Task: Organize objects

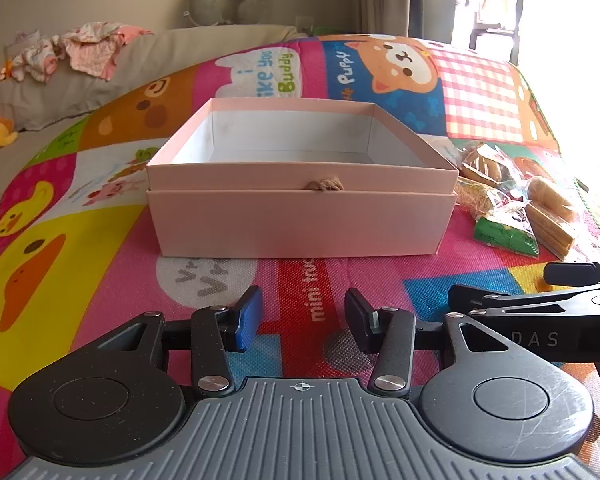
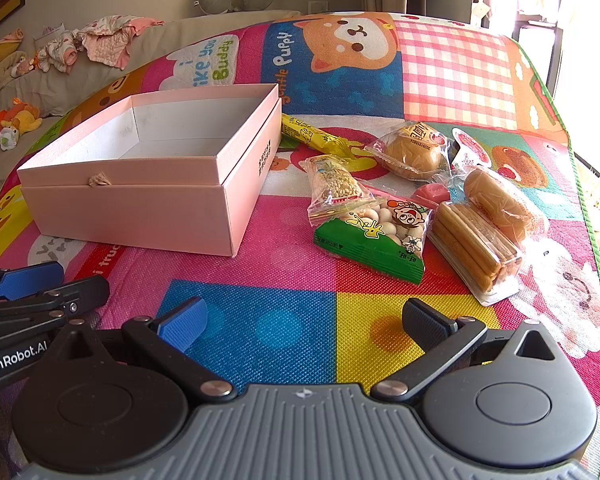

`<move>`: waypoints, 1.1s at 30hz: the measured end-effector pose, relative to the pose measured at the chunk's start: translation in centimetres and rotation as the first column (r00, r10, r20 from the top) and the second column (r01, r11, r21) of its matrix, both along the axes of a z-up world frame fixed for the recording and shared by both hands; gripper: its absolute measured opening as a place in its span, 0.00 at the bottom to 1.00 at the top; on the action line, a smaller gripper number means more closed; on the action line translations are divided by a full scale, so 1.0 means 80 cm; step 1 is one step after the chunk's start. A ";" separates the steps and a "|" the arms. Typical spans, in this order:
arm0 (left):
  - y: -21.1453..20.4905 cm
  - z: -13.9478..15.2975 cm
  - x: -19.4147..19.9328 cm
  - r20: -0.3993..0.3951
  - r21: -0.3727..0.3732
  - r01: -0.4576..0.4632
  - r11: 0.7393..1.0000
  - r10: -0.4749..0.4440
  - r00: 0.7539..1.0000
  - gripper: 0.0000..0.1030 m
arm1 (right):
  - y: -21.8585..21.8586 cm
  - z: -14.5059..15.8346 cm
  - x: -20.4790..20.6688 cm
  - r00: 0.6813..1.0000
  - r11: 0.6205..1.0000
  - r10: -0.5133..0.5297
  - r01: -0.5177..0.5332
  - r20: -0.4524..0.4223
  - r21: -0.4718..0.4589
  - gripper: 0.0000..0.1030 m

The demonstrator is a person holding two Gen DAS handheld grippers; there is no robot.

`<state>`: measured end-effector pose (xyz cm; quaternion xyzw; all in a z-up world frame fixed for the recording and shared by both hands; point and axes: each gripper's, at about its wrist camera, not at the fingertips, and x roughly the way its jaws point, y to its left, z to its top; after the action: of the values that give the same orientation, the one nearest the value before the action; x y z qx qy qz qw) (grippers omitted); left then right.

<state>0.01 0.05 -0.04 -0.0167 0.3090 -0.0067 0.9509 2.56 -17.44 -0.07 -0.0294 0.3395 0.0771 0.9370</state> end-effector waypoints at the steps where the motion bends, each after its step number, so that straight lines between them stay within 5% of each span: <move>1: 0.000 0.000 0.000 0.000 0.001 0.000 1.000 0.000 1.000 0.50 | 0.000 0.000 0.000 1.000 1.000 0.000 0.000 0.000 0.000 1.00; 33: -0.002 -0.001 0.000 -0.002 0.019 -0.001 1.000 0.001 1.000 0.50 | 0.000 0.000 0.001 1.000 1.000 0.000 0.000 0.000 0.000 1.00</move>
<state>-0.01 -0.12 -0.14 -0.0077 0.3098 -0.0034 0.9508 2.67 -17.46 -0.06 -0.0295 0.3393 0.0771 0.9370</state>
